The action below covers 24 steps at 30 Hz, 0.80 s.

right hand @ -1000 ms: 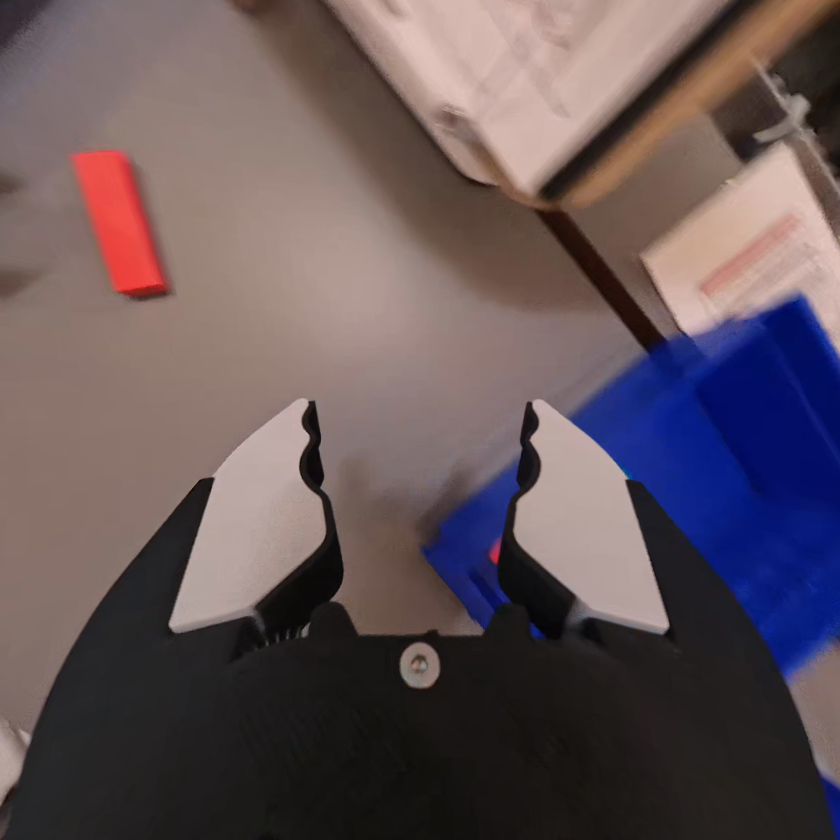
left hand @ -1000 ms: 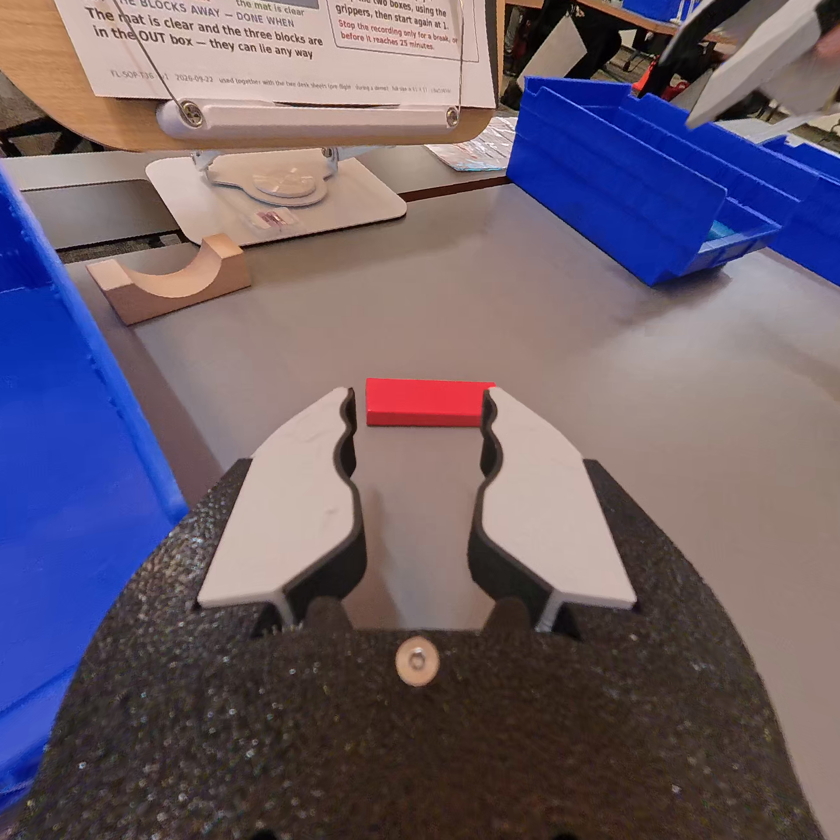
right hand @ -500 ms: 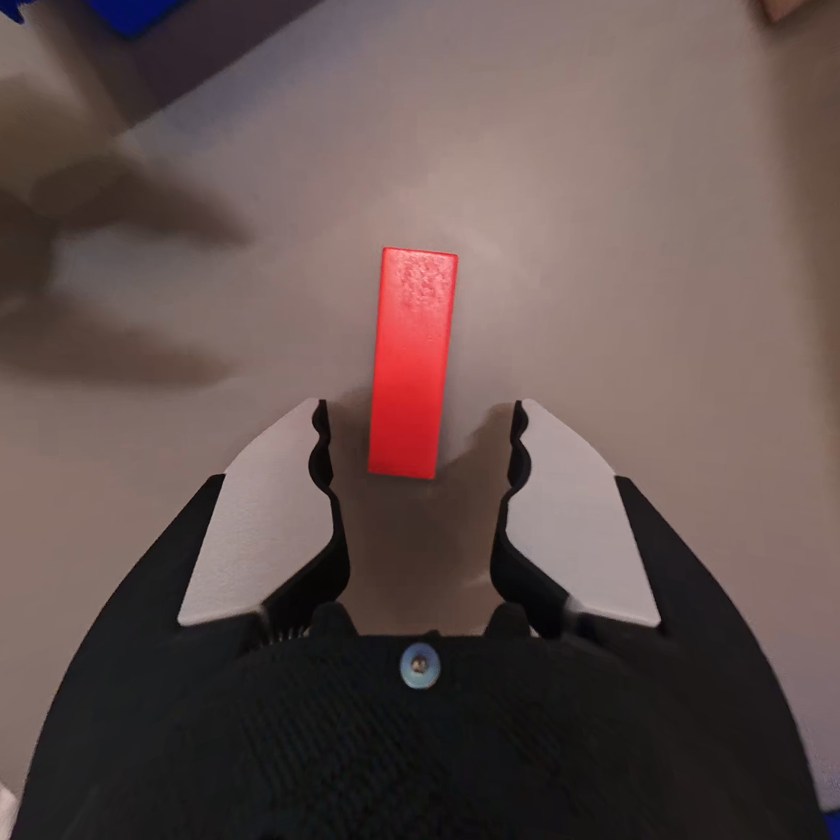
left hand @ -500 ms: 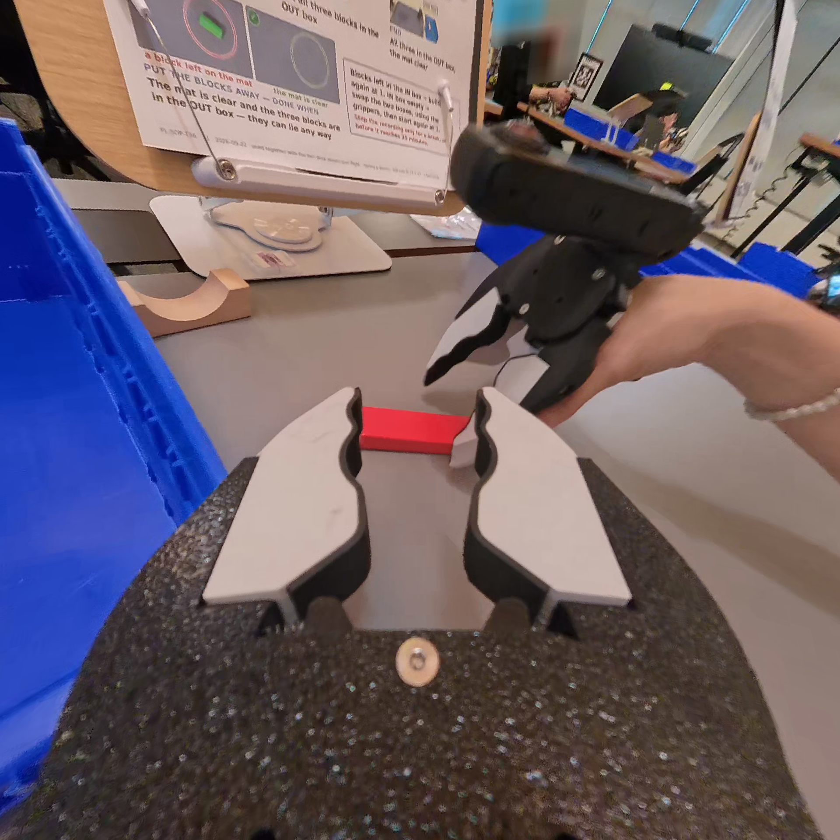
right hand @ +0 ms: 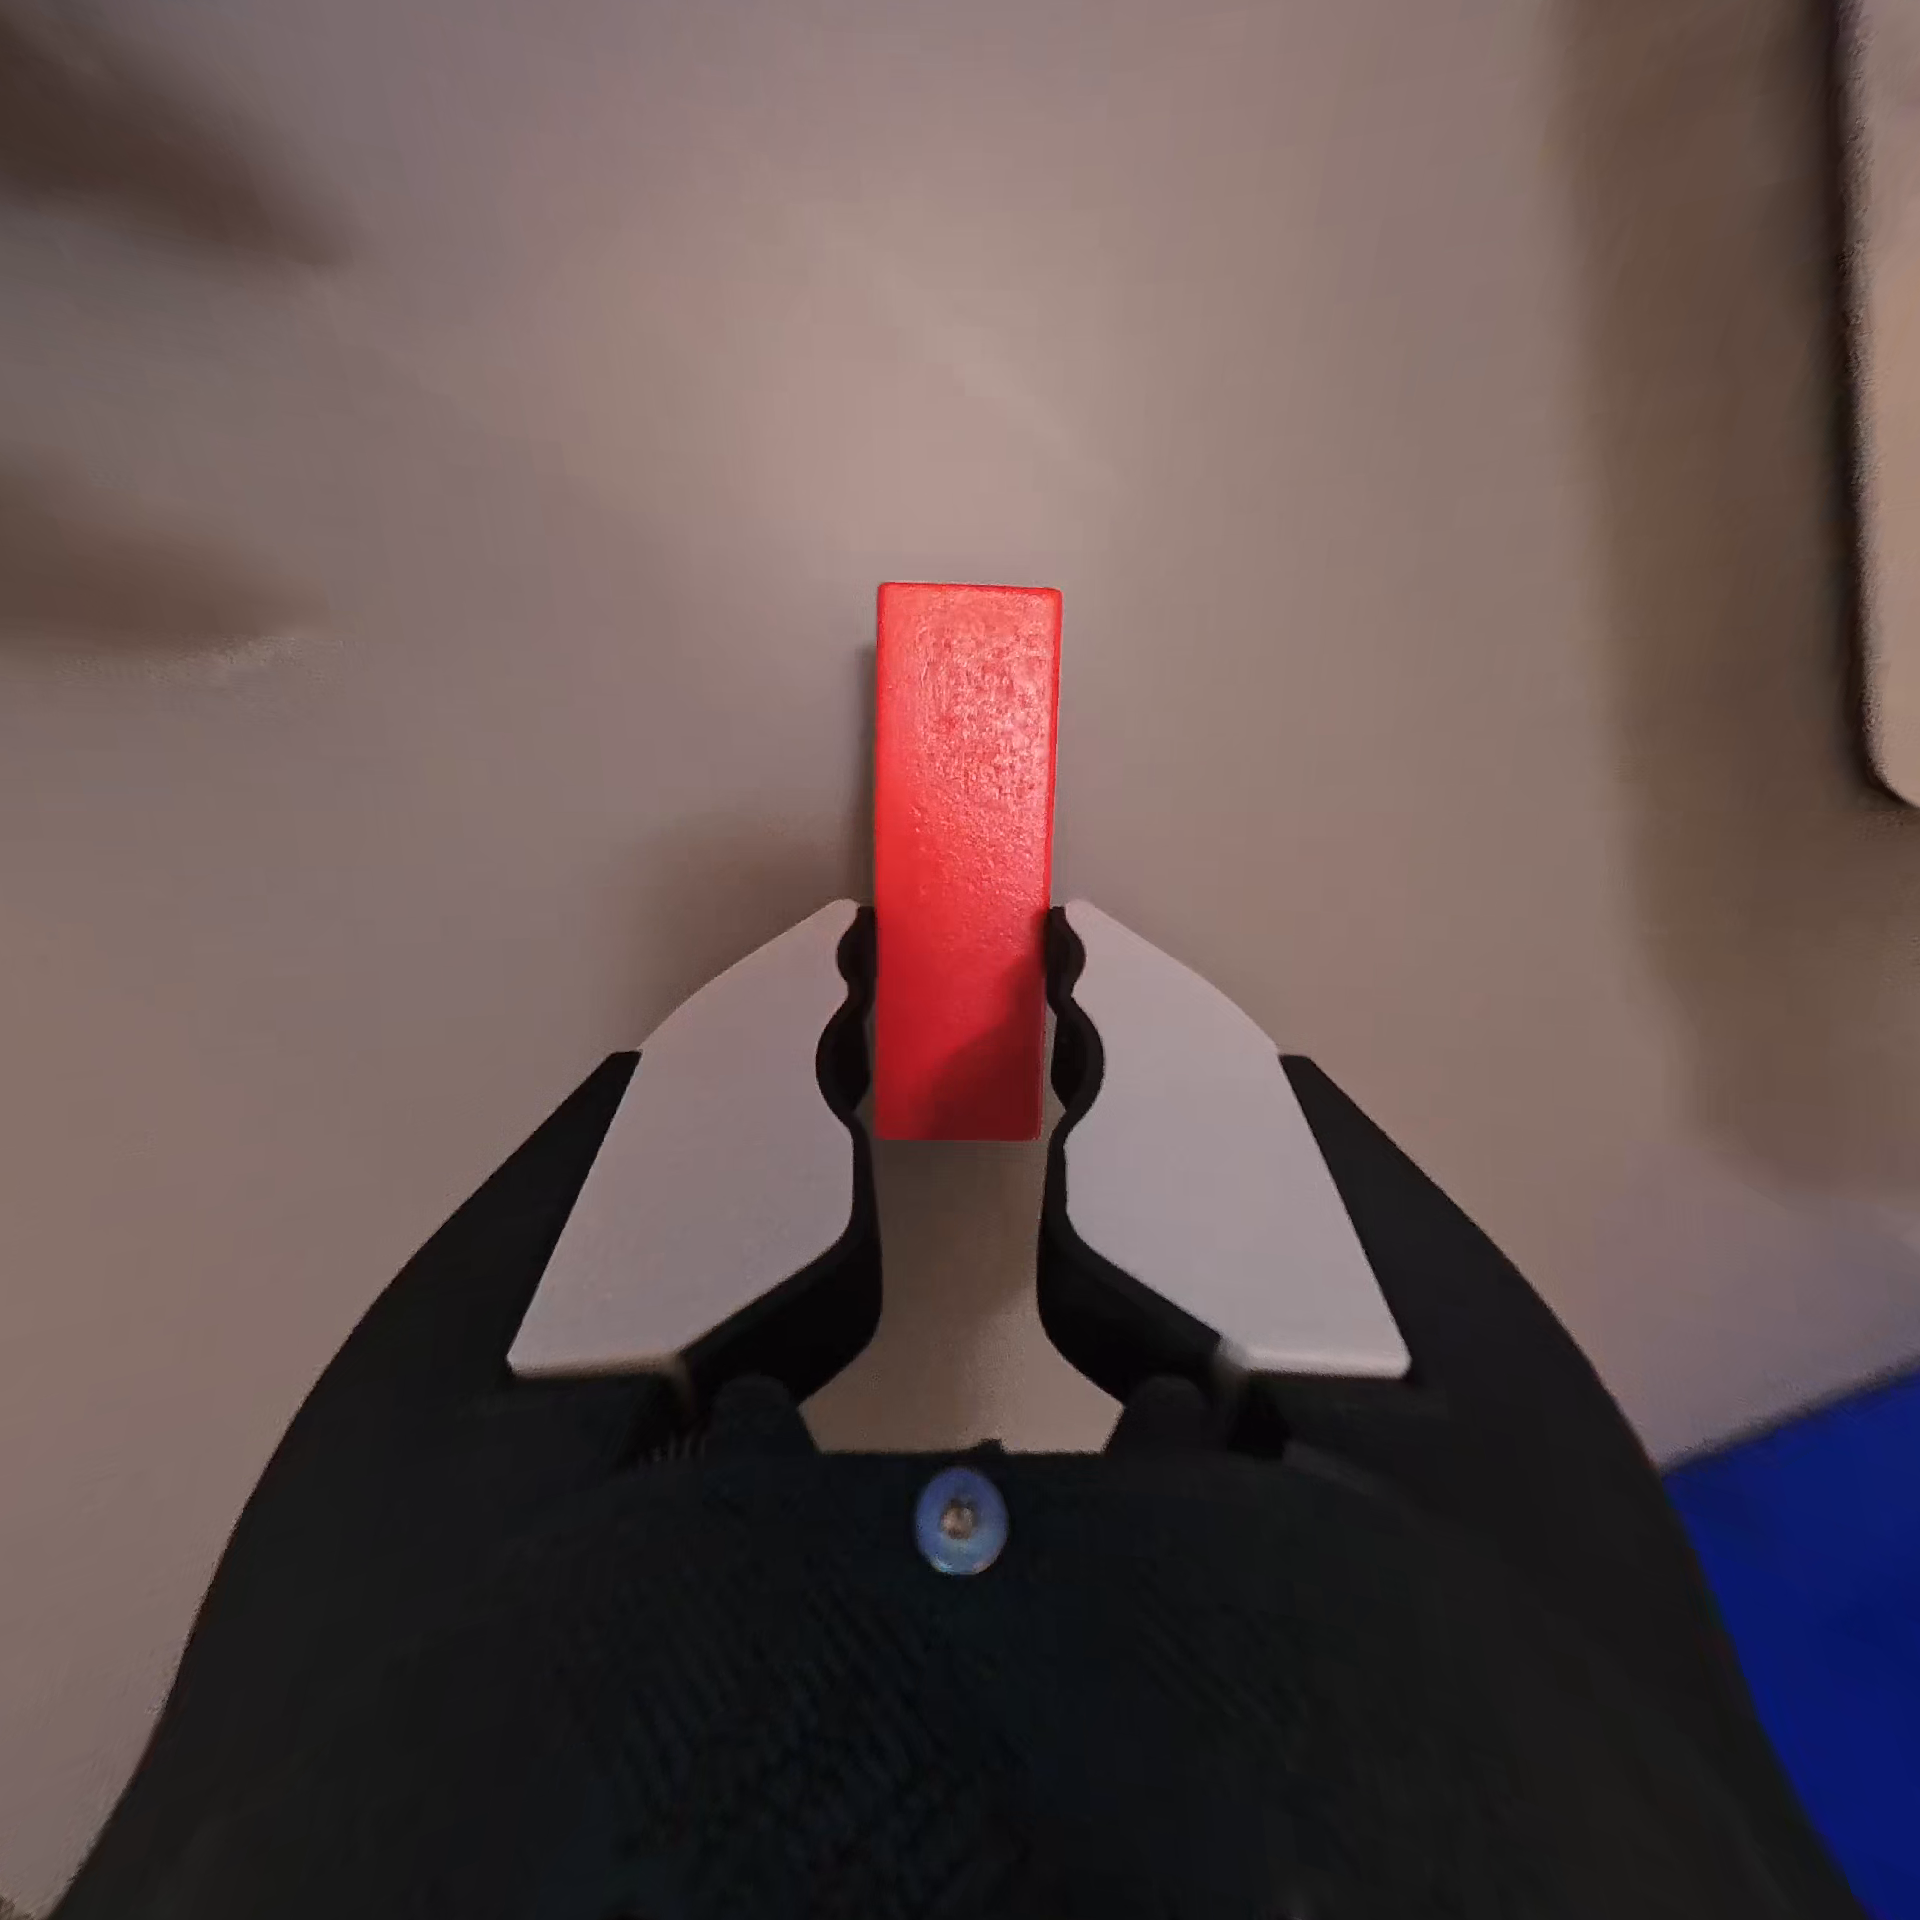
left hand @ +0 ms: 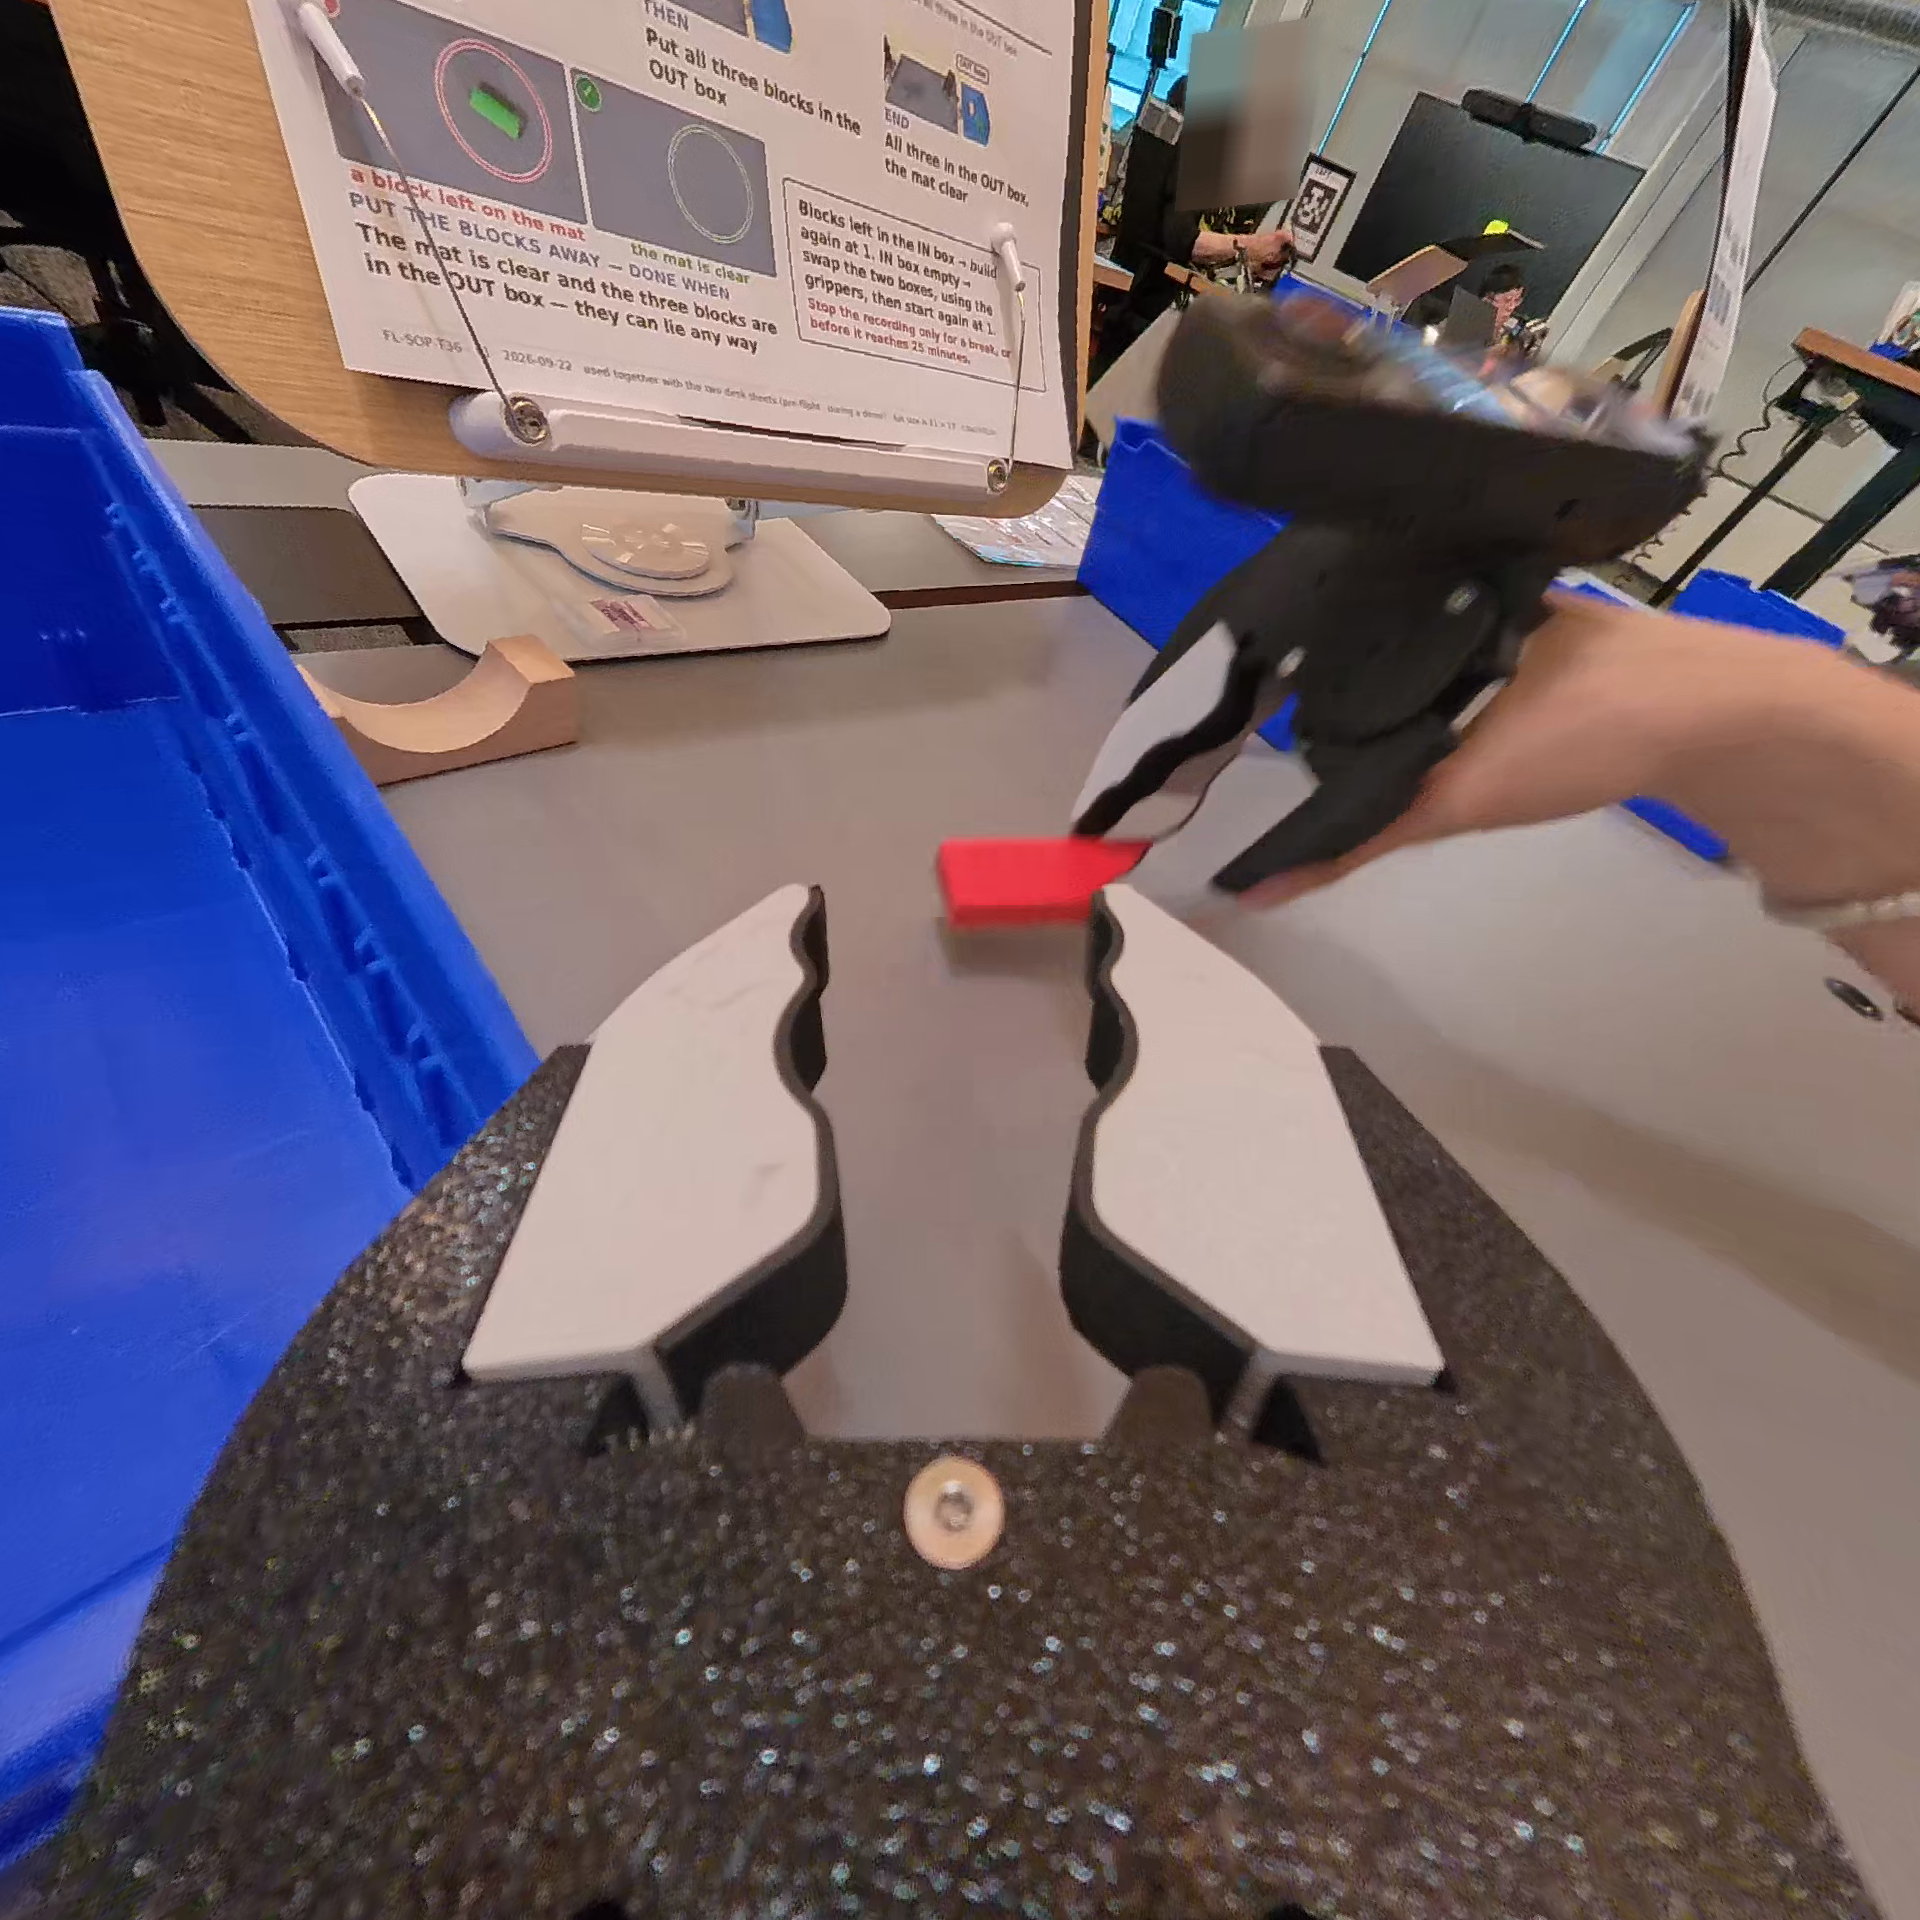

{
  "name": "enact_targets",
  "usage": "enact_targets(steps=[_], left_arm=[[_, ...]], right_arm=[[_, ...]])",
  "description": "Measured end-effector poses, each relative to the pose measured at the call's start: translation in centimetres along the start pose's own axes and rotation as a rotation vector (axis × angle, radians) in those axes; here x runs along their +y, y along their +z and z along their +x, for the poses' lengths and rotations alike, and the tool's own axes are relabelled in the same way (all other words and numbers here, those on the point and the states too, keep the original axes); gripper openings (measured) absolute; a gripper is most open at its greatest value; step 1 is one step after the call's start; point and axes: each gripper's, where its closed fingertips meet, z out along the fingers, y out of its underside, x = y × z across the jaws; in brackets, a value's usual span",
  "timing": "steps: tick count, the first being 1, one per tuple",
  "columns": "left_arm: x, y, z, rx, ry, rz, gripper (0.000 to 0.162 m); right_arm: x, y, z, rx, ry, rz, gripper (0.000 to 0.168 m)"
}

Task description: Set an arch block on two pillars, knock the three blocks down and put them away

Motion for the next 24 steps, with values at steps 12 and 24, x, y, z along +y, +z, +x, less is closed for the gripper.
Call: enact_targets(steps=[12, 24], left_arm=[[0.9, 0.7, 0.3, 0.006, 0.012, -0.041, 0.048], [2.1, 1.3, 0.2, -0.011, 0.036, -0.099, 0.048]], right_arm=[[17.2, -15.8, 18.6, 0.300, 0.607, 0.114, 0.032], [26.4, -6.4, 20.5, 0.172, 0.847, -0.077, 0.032]])
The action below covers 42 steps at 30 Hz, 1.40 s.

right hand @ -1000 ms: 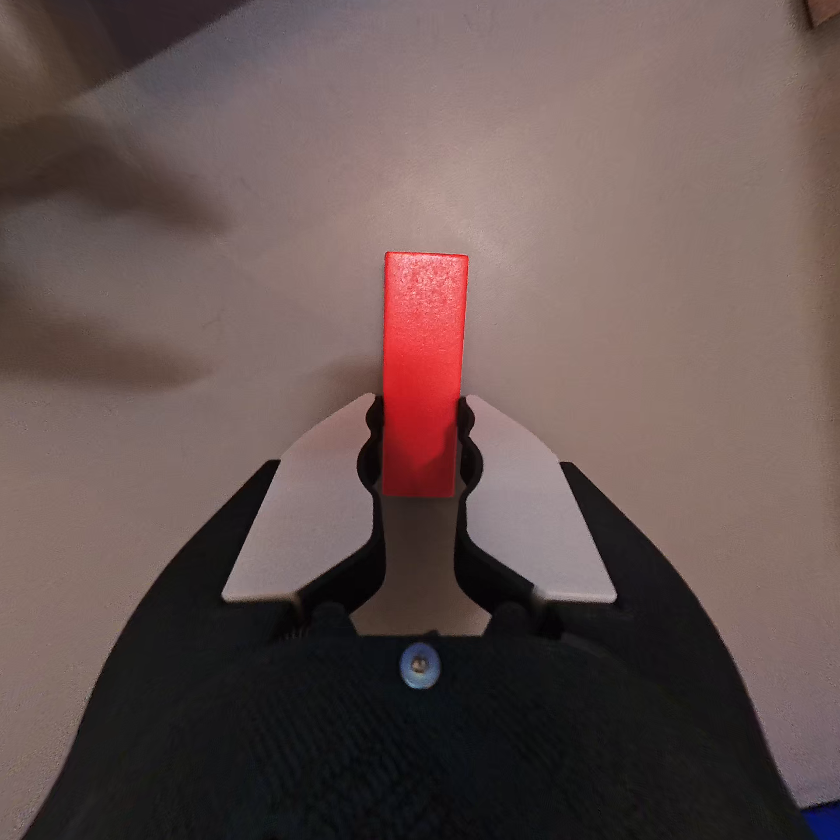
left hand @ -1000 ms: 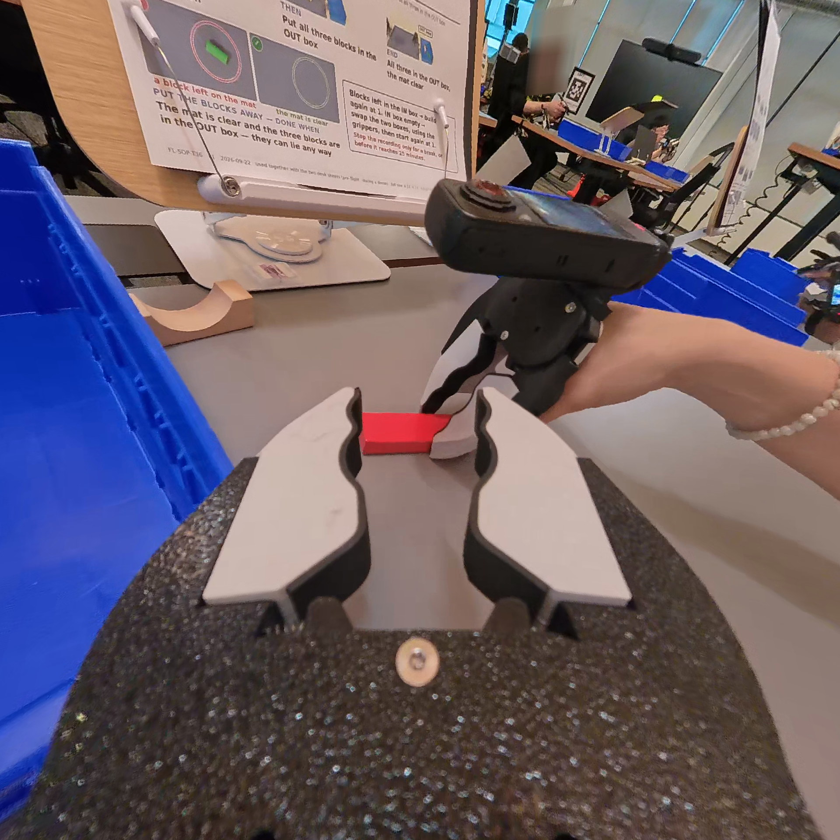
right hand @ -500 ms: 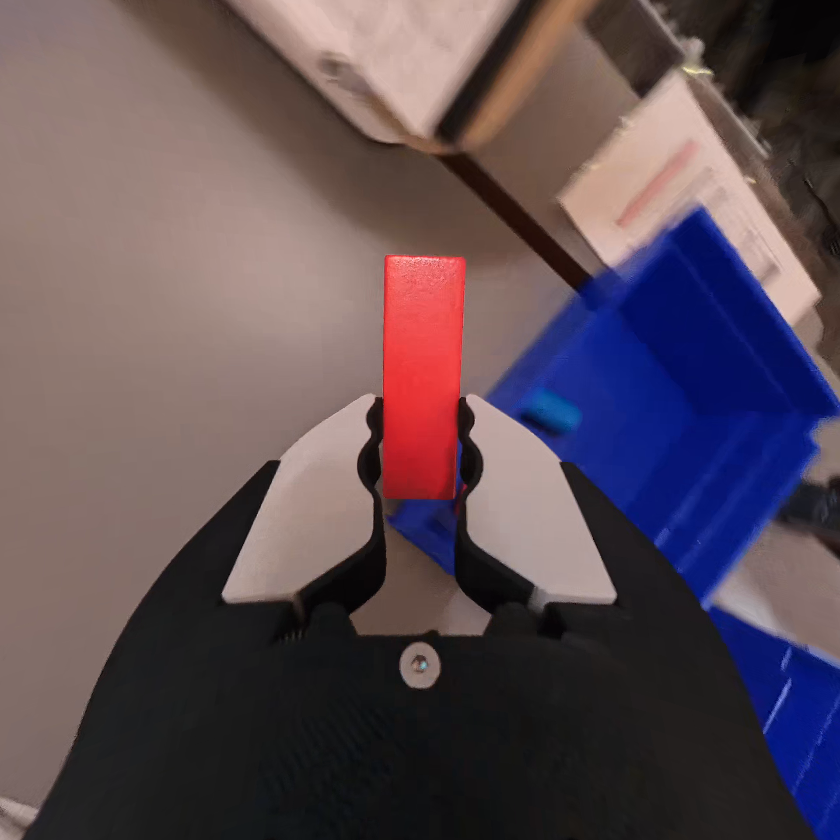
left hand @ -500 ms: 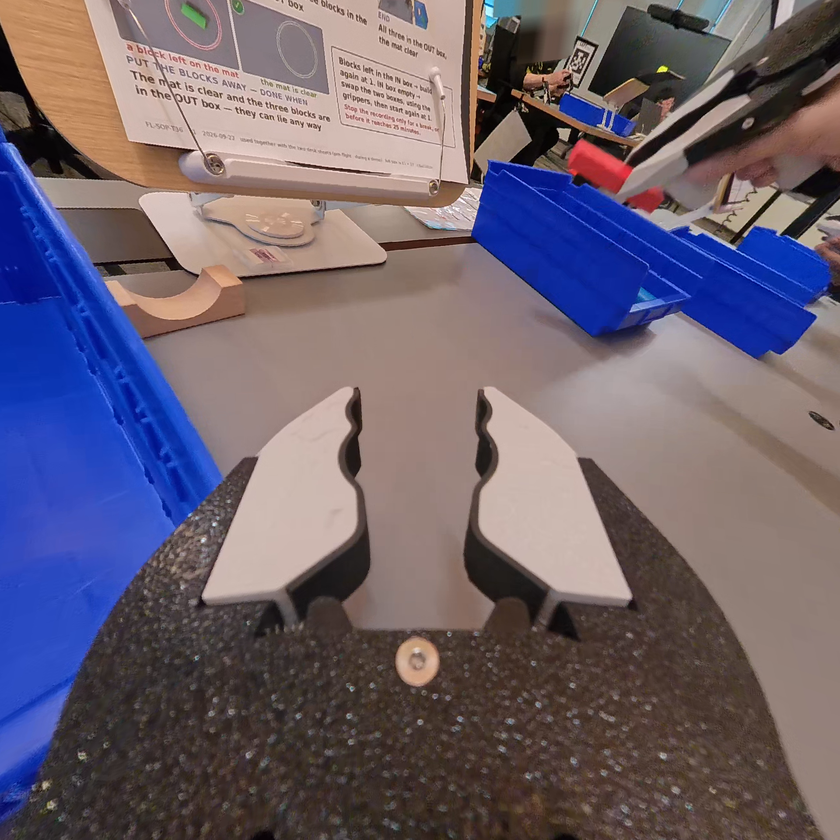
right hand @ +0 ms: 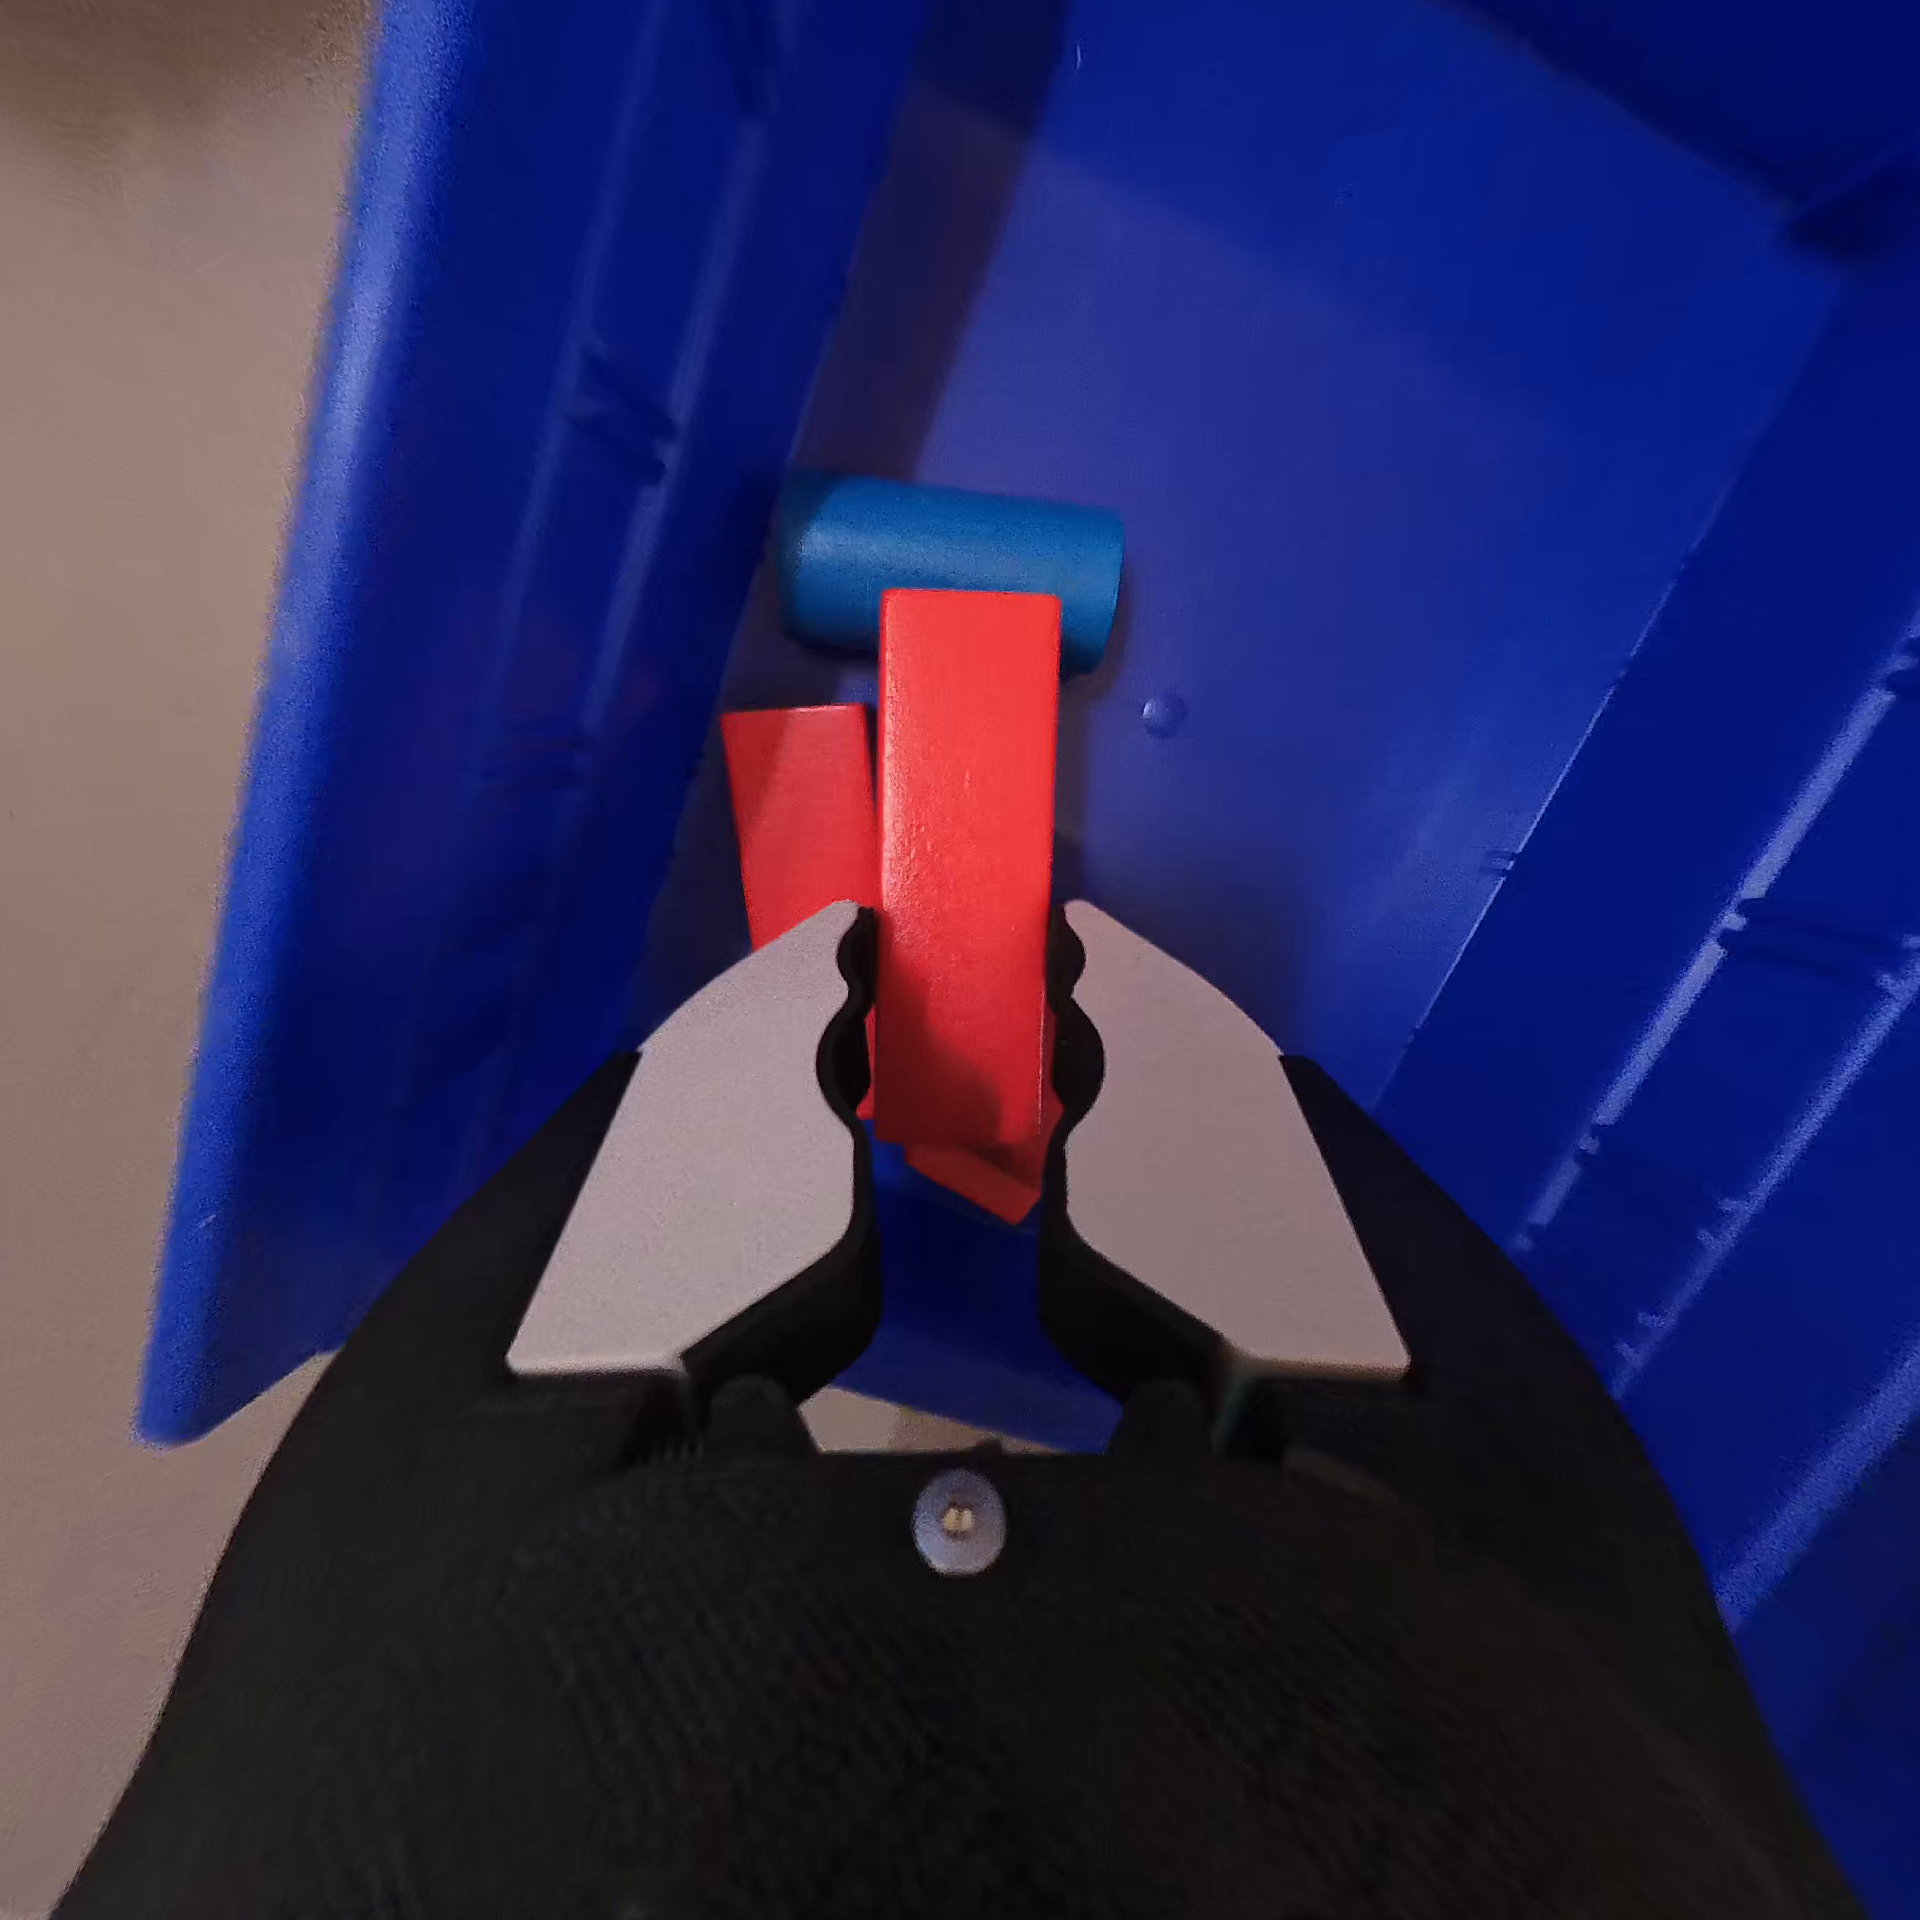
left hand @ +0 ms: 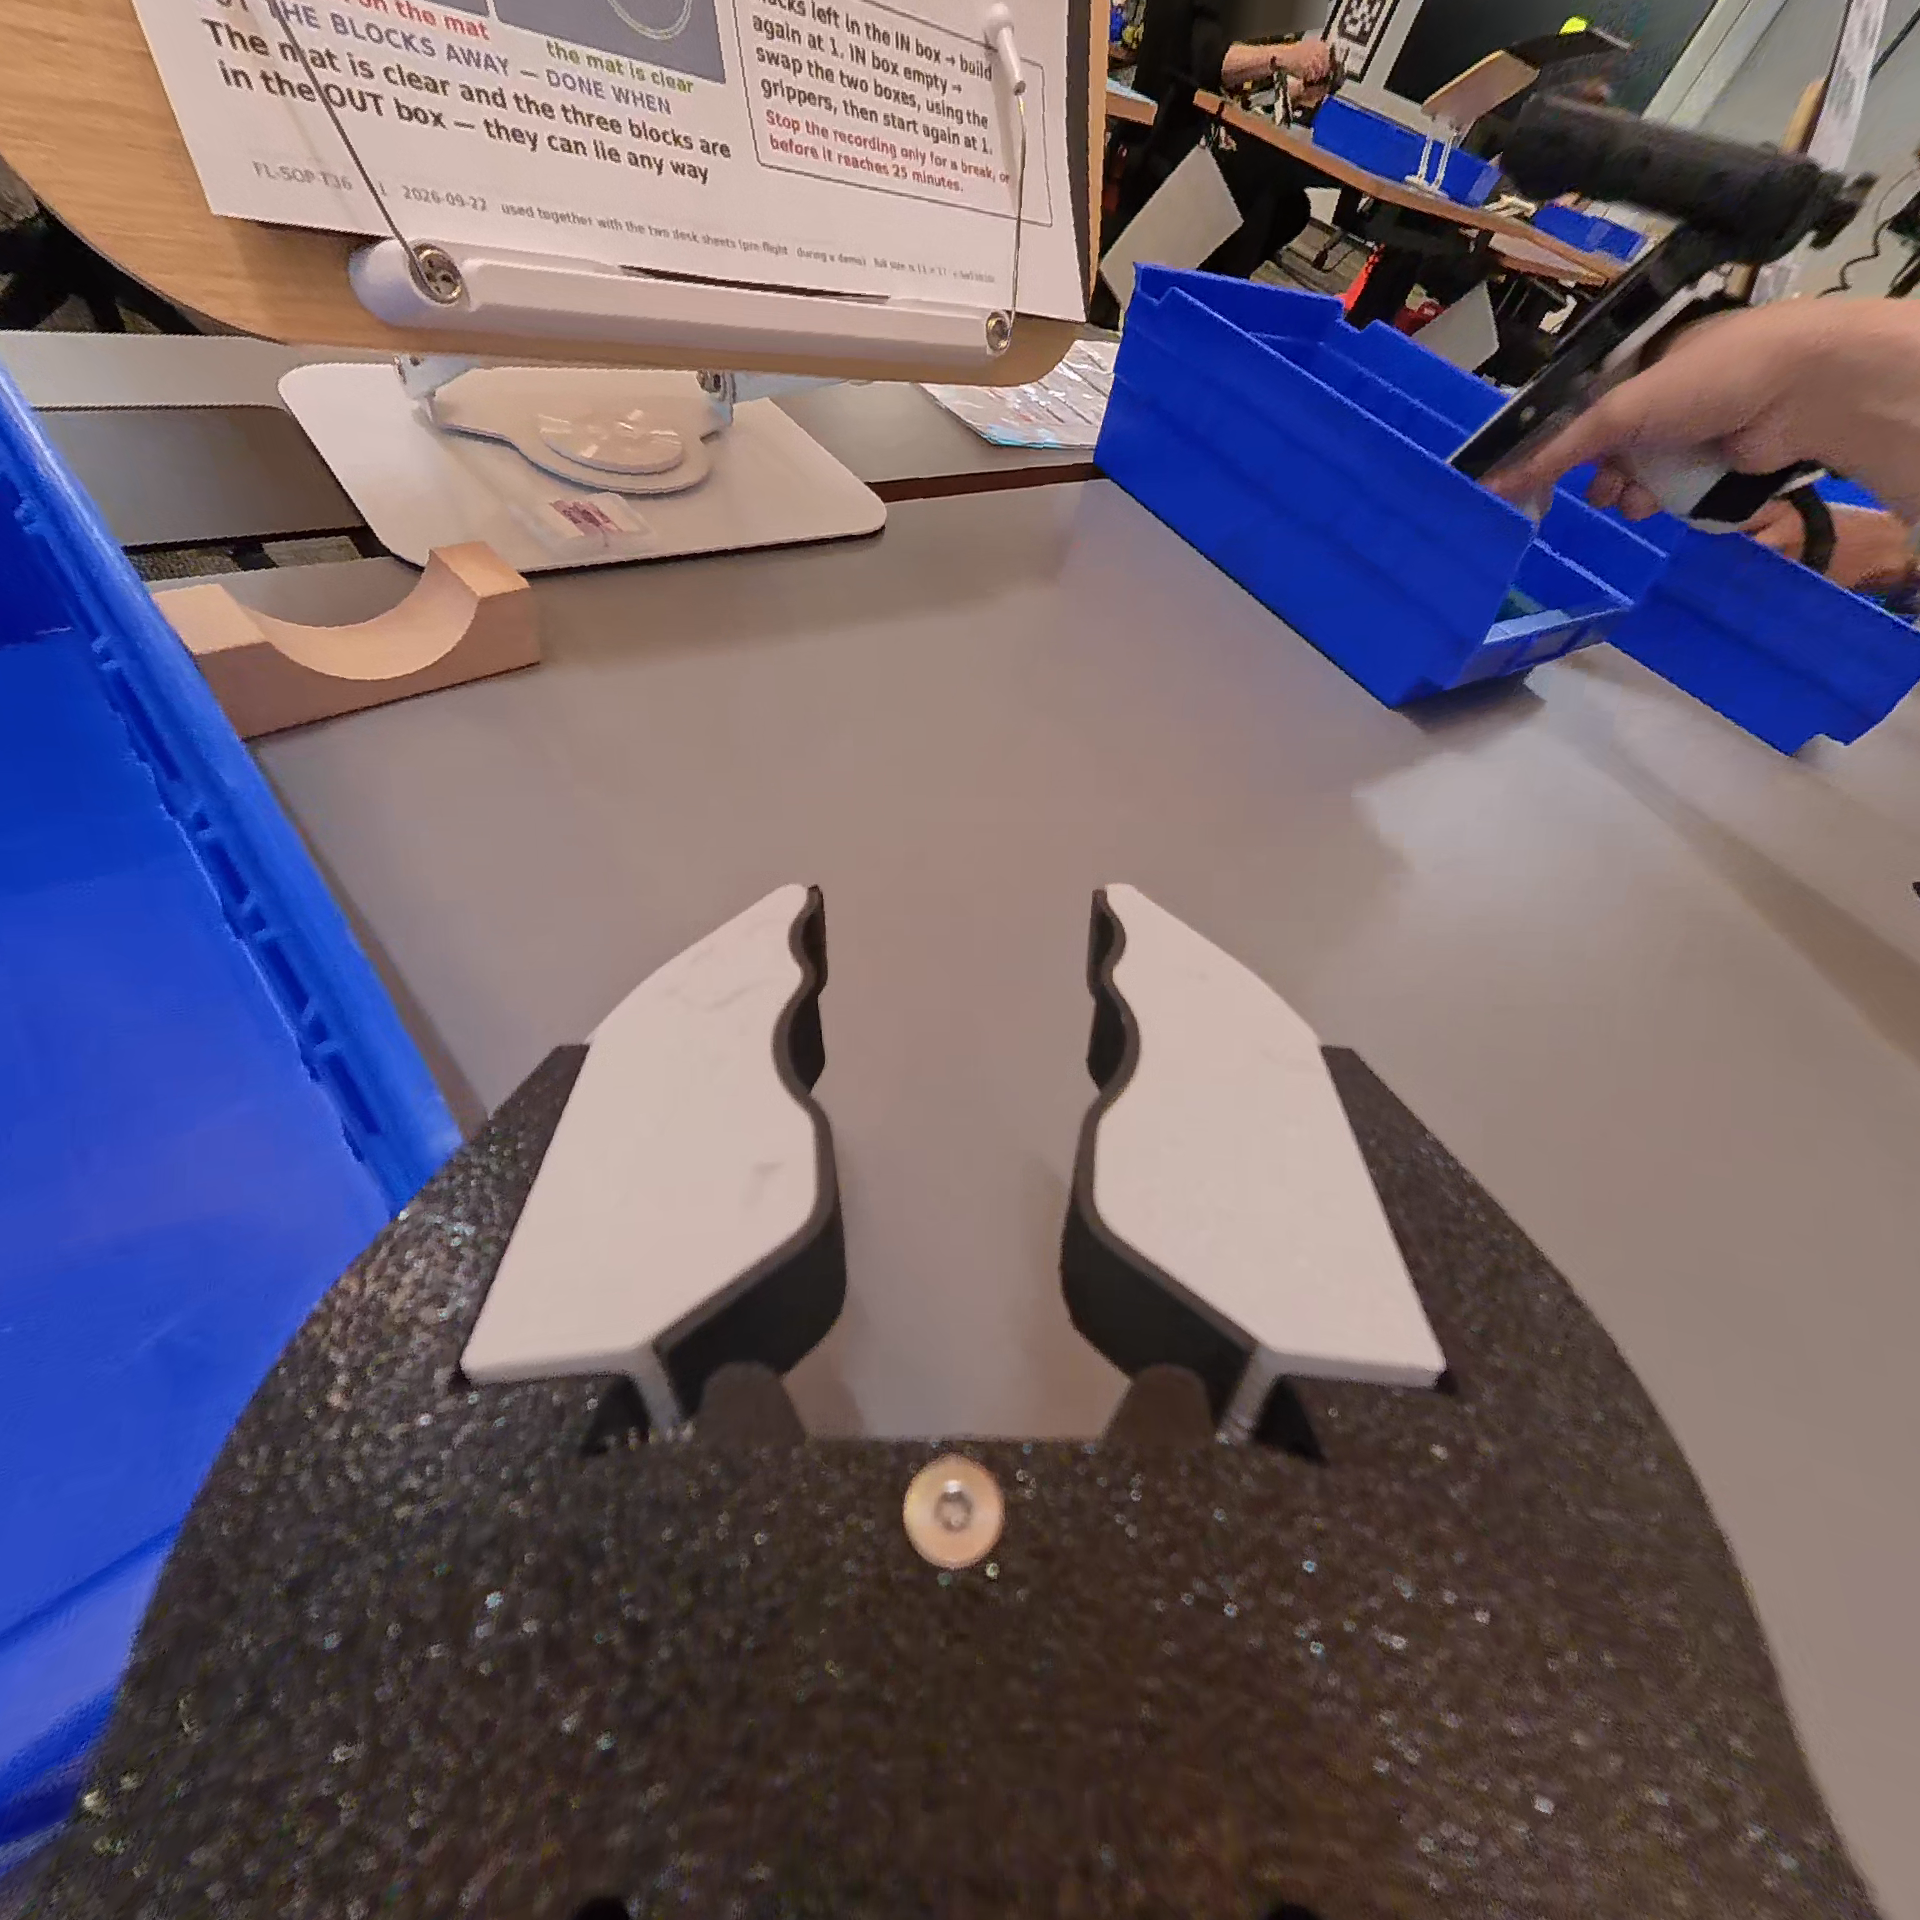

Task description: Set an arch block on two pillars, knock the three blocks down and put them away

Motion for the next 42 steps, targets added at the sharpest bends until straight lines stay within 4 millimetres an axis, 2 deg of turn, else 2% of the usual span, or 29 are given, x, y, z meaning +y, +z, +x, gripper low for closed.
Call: enact_targets(steps=[7, 12, 13, 16, 18, 21, 23, 26, 28, 31, 34, 38, 42], left_arm=[[0.2, 0.2, 0.1, -0.001, 0.008, -0.015, 0.048], [0.6, 0.4, 0.4, -0.002, 0.033, -0.037, 0.049], [0.7, 0.5, 0.4, -0.005, 0.040, -0.044, 0.049], [1.0, 0.6, 0.3, -0.030, 0.069, -0.064, 0.052], [1.3, 0.7, 0.3, -0.064, 0.092, -0.096, 0.061], [1.5, 1.2, 1.5, -0.091, 0.187, -0.193, 0.071], [0.8, 1.7, 2.1, -0.095, 0.390, -0.291, 0.078], [-1.9, 3.0, 0.3, -0.118, 0.845, -0.445, 0.078], [-2.8, 4.5, -1.1, -0.045, 1.043, -0.553, 0.079], [-2.8, 6.9, -3.7, 0.057, 1.045, -0.728, 0.075], [-1.2, 8.6, -5.3, 0.184, 1.004, -0.834, 0.070], [-0.3, 10.3, -8.4, 0.183, 1.088, -0.819, 0.048], [-1.4, 11.1, -9.6, 0.149, 1.113, -0.754, 0.048]], right_arm=[[1.2, 2.4, 0.7, -0.006, 0.010, -0.043, 0.033], [1.3, 2.7, 0.8, -0.005, -0.007, -0.012, 0.033], [1.4, 2.6, 1.0, 0.009, -0.020, -0.010, 0.039], [1.4, 1.6, 1.6, 0.063, -0.066, 0.021, 0.068], [1.1, 0.2, 1.4, 0.077, -0.088, 0.092, 0.079], [1.0, -2.7, -0.2, 0.034, -0.147, 0.224, 0.087], [1.7, -4.5, -1.8, -0.010, -0.210, 0.292, 0.091], [2.9, -6.7, -4.4, -0.077, -0.300, 0.392, 0.092], [3.8, -7.7, -6.0, -0.122, -0.337, 0.439, 0.091], [4.8, -8.6, -8.2, -0.187, -0.365, 0.510, 0.089], [5.8, -8.6, -9.6, -0.238, -0.379, 0.539, 0.087], [7.3, -8.0, -10.3, -0.276, -0.404, 0.537, 0.086], [7.9, -7.4, -10.3, -0.301, -0.403, 0.534, 0.086]])
